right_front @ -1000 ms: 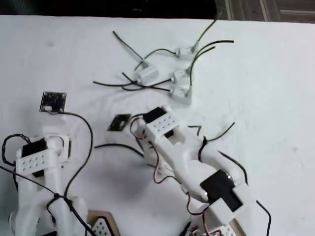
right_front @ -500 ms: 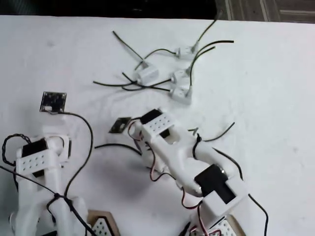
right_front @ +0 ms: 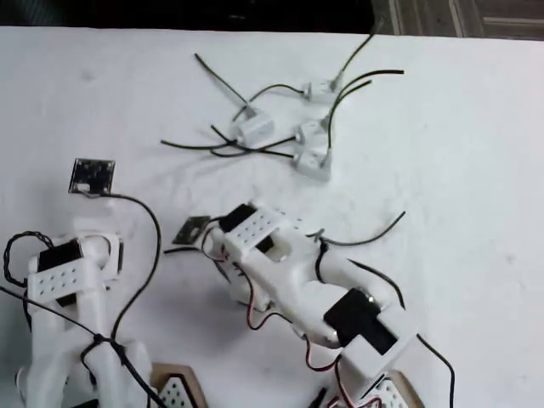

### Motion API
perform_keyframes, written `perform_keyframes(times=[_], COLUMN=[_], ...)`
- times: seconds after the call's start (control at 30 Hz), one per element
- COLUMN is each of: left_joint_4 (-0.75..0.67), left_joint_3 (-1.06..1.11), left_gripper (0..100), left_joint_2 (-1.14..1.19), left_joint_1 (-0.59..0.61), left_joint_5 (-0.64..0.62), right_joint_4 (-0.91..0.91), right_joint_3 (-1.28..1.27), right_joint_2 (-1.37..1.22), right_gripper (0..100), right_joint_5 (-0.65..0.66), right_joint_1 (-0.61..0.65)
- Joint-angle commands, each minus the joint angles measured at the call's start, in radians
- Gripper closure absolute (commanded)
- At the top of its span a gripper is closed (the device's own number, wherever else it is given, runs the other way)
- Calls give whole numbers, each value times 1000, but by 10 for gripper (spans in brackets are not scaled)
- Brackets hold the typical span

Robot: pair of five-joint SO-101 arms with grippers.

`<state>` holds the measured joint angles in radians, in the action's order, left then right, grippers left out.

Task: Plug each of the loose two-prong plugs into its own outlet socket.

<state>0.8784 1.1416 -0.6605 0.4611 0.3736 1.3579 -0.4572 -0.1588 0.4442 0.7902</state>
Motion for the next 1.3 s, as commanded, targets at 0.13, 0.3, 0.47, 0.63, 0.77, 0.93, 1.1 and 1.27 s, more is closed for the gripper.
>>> perform_keyframes(times=[0.13, 0.3, 0.47, 0.63, 0.77, 0.93, 1.1, 1.27], left_joint_4=[-15, -15, -15, -15, -15, -15, -15, -15], left_joint_3=[-8, -8, -8, -6, -6, -6, -6, -6], left_gripper=[975, 975, 975, 975, 975, 975, 975, 975], left_joint_2=[-27, -27, -27, -27, -27, -27, -27, -27], left_joint_1=[1, 1, 1, 1, 1, 1, 1, 1], left_joint_5=[9, 9, 9, 9, 9, 9, 9, 9], right_joint_4=[10, 85, 102, 47, 12, 15, 12, 10], right_joint_3=[35, 107, 133, 94, 63, 61, 61, 51], right_joint_2=[27, 28, 25, -1, -50, -74, -82, -84], right_gripper=[848, 848, 848, 849, 849, 849, 850, 851], right_joint_5=[-6, -2, -2, -2, -6, -31, -64, -64], right_joint_1=[-81, -122, -124, -125, -114, -70, -24, -27])
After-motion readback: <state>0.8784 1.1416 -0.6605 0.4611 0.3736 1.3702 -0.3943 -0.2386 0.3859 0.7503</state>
